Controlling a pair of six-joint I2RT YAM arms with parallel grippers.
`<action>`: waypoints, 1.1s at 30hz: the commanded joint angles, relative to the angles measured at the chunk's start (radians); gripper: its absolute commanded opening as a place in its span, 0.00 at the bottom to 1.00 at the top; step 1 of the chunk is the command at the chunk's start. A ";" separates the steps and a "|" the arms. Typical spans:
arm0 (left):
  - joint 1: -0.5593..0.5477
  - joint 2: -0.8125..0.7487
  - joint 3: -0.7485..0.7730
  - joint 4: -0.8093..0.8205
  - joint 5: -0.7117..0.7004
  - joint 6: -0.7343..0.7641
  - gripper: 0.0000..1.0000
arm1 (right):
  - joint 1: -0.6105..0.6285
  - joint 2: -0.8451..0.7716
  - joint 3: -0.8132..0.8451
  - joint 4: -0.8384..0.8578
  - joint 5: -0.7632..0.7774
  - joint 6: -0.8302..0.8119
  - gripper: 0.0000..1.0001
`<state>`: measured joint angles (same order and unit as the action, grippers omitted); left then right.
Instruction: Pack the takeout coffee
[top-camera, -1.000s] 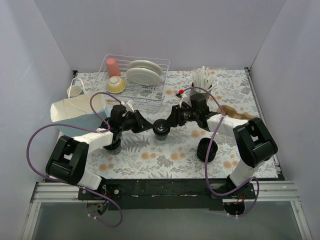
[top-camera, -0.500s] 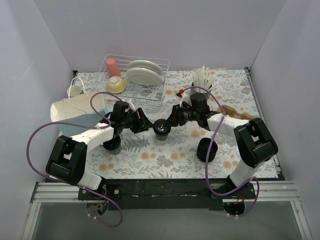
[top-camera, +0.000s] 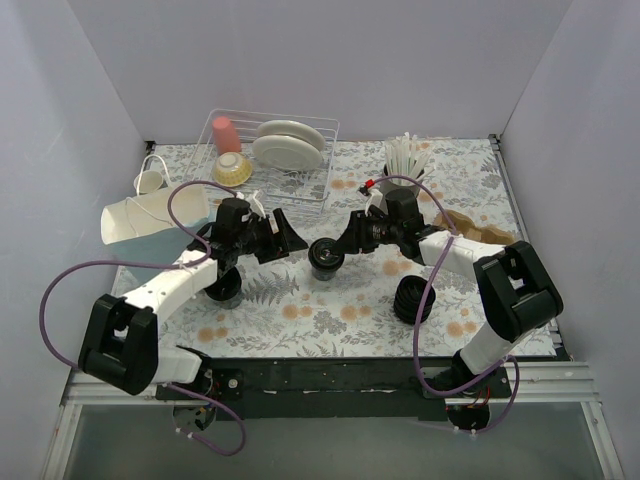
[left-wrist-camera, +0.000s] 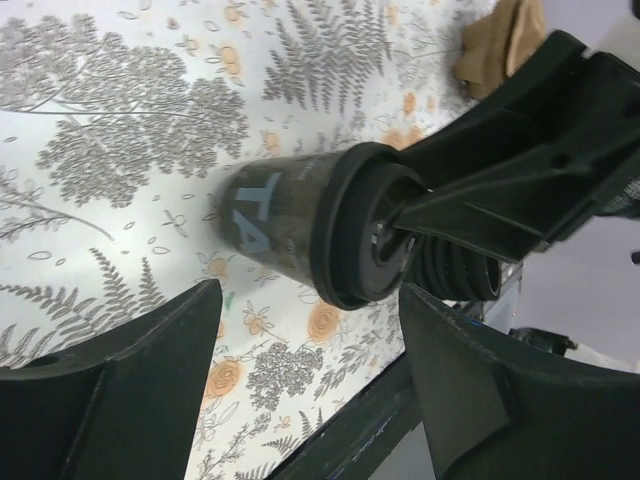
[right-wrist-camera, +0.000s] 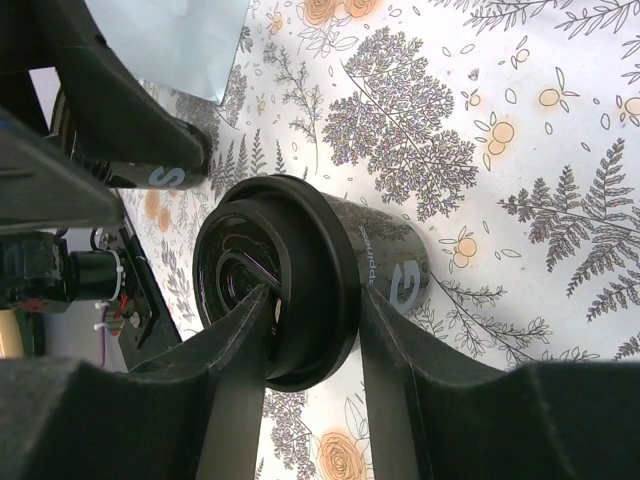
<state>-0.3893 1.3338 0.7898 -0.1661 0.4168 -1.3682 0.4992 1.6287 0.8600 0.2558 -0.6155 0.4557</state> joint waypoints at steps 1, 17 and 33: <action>-0.010 -0.050 -0.037 0.125 0.106 0.001 0.72 | 0.001 0.005 -0.023 -0.115 0.059 -0.005 0.45; -0.054 0.119 -0.050 0.252 0.154 0.054 0.73 | 0.001 0.025 -0.013 -0.058 0.034 0.075 0.45; -0.074 0.274 -0.034 0.221 0.063 0.077 0.54 | 0.001 -0.007 -0.013 -0.058 0.014 0.083 0.45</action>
<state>-0.4557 1.5368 0.7567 0.1154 0.5728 -1.3388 0.4931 1.6295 0.8600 0.2562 -0.5976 0.5503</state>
